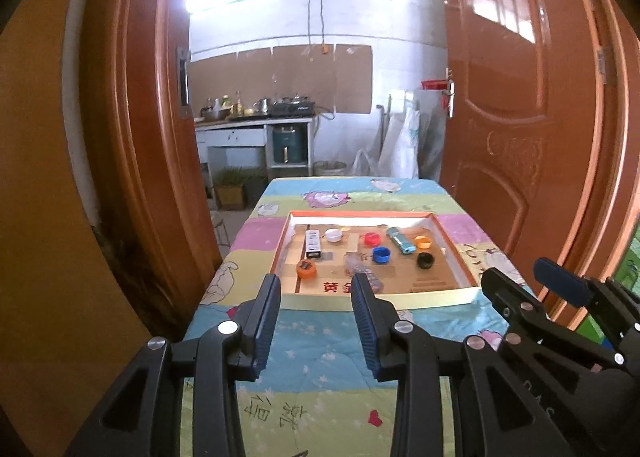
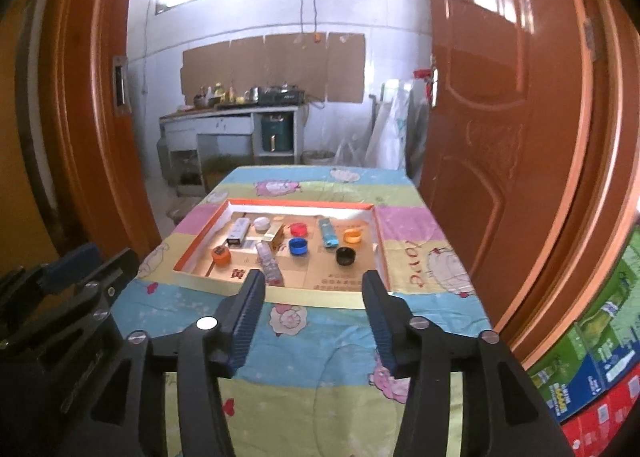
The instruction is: Organize rigid objects
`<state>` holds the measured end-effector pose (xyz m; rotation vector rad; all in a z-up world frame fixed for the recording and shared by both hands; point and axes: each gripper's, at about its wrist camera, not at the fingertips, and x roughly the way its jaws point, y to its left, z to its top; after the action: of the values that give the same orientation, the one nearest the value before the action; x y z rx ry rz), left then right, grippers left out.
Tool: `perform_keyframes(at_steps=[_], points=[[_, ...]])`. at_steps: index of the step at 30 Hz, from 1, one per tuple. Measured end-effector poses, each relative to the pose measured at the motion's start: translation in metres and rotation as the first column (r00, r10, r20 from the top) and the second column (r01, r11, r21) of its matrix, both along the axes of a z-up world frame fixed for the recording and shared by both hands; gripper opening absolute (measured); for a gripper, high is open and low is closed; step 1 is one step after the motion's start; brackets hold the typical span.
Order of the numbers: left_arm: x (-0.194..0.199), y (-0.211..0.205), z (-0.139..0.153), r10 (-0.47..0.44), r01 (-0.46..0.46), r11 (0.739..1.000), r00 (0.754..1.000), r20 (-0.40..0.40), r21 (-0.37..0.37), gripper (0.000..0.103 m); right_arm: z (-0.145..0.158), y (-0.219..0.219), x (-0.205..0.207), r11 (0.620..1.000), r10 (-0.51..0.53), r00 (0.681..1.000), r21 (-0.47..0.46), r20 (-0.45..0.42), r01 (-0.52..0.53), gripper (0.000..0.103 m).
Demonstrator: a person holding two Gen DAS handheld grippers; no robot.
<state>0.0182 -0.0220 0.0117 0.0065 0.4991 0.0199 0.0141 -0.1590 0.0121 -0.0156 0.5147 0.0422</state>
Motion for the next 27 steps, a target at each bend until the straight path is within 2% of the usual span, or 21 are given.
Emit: perform_keyframes(at_steps=[8, 27], points=[[-0.028, -0.003, 0.006, -0.009, 0.009, 1.0, 1.0, 0.021, 0.01, 0.037, 0.011, -0.004, -0.031, 0.999, -0.051, 0.998, -0.006, 0.042, 0.051, 0.068], [-0.06, 0.011, 0.014, 0.015, -0.014, 1.0, 0.999, 0.05, -0.025, 0.037, 0.013, 0.004, -0.071, 0.999, -0.05, 0.996, -0.006, 0.076, 0.051, 0.069]])
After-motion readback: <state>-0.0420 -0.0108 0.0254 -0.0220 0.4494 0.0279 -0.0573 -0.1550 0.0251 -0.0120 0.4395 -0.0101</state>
